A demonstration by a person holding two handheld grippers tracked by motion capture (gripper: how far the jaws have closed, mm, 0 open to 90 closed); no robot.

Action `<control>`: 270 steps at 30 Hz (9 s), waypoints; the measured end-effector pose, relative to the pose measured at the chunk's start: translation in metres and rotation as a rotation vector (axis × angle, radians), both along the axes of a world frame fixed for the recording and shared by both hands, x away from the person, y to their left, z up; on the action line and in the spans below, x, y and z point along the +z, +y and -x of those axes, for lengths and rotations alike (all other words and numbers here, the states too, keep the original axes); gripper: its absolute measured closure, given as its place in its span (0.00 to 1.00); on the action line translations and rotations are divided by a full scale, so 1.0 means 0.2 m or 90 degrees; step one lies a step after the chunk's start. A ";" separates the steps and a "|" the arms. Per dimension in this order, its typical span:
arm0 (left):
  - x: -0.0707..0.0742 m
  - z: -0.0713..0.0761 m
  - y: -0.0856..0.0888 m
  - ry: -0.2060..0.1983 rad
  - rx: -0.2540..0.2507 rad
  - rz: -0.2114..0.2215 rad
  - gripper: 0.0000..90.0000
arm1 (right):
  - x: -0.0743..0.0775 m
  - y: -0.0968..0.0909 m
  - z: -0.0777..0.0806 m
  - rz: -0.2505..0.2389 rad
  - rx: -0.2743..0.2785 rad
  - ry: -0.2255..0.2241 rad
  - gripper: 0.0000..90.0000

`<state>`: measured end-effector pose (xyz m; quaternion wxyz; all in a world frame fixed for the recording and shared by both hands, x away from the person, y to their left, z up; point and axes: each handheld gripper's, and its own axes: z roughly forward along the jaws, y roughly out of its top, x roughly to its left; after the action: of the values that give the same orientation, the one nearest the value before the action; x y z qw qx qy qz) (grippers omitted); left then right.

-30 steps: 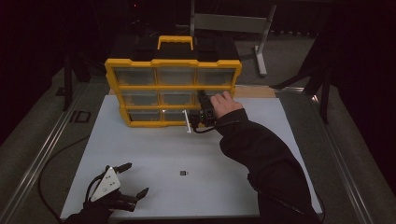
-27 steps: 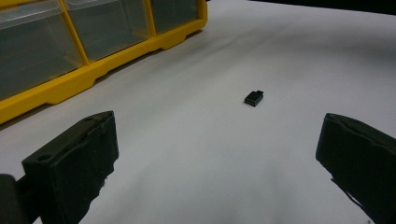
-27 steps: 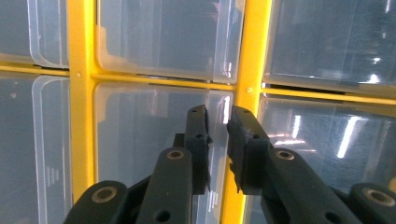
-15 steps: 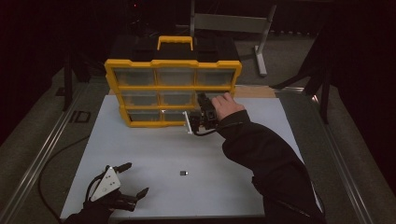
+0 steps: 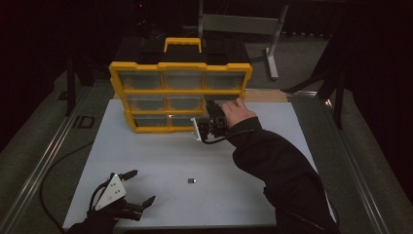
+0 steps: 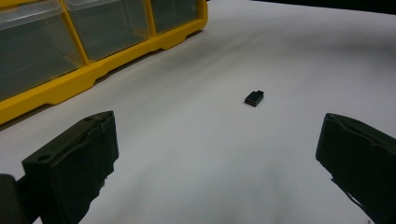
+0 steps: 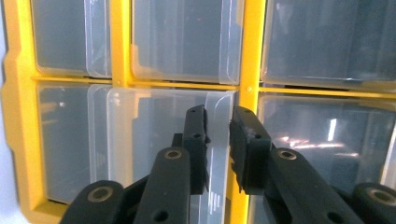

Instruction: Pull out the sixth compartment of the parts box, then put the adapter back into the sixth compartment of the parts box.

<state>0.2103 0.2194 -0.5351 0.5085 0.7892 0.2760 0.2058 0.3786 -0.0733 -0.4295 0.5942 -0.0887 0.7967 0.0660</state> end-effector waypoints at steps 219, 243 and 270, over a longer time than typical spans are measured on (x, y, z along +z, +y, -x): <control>0.00 -0.01 -0.03 0.039 -0.006 -0.060 0.00 | -0.57 -1.13 0.66 -0.744 -0.045 0.451 0.09; 0.37 -0.13 -0.12 0.022 -0.070 -0.073 0.00 | -0.55 -1.13 0.67 -0.756 -0.027 0.438 0.09; 0.48 -0.33 -0.47 0.030 -0.193 -0.075 0.00 | -0.54 -1.14 0.67 -0.766 -0.017 0.437 0.09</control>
<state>0.2764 0.1256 -0.4385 0.4802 0.8548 0.1530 0.1238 0.2447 -0.3009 -0.5384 0.2550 0.2919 0.7656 0.5134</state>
